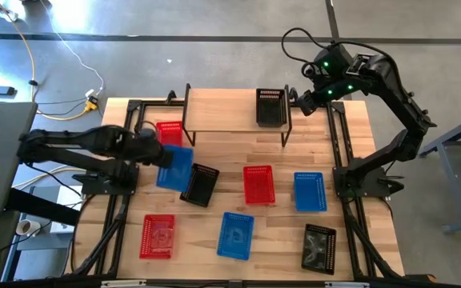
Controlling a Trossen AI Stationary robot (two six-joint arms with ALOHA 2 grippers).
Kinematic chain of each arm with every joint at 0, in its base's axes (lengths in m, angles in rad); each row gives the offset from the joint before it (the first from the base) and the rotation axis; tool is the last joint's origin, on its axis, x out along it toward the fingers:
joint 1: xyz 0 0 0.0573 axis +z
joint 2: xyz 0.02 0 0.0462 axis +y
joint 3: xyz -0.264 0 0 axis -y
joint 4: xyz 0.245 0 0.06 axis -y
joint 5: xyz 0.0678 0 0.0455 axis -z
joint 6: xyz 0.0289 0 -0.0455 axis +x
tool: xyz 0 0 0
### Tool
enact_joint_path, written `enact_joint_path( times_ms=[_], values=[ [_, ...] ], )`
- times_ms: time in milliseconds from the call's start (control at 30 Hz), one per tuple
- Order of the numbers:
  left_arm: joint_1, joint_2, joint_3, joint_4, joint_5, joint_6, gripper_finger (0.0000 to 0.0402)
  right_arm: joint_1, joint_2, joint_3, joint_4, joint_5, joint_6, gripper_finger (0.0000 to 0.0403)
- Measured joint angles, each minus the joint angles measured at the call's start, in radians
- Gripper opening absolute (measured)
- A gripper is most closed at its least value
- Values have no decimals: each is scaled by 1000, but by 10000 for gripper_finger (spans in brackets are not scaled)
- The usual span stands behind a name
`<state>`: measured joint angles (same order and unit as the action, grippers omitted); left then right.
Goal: Stack baskets on shelf by color
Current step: Put the left blue basket on the shelf
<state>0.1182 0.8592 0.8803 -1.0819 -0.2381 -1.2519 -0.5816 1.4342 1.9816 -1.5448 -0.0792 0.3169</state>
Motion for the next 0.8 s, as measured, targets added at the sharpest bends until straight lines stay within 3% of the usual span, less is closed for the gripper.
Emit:
enact_joint_path(
  times_ms=[267, 633, 800],
  values=[
    [101, 18, 107, 142, -117, 193, 1, 0, 0, 0, 0, 18, 36, 98],
    [321, 91, 232, 310, -97, 530, 1, 0, 0, 0, 0, 97, 78, 98],
    [436, 165, 294, 374, -19, 639, 1, 0, 0, 0, 0, 97, 76, 98]
  ],
)
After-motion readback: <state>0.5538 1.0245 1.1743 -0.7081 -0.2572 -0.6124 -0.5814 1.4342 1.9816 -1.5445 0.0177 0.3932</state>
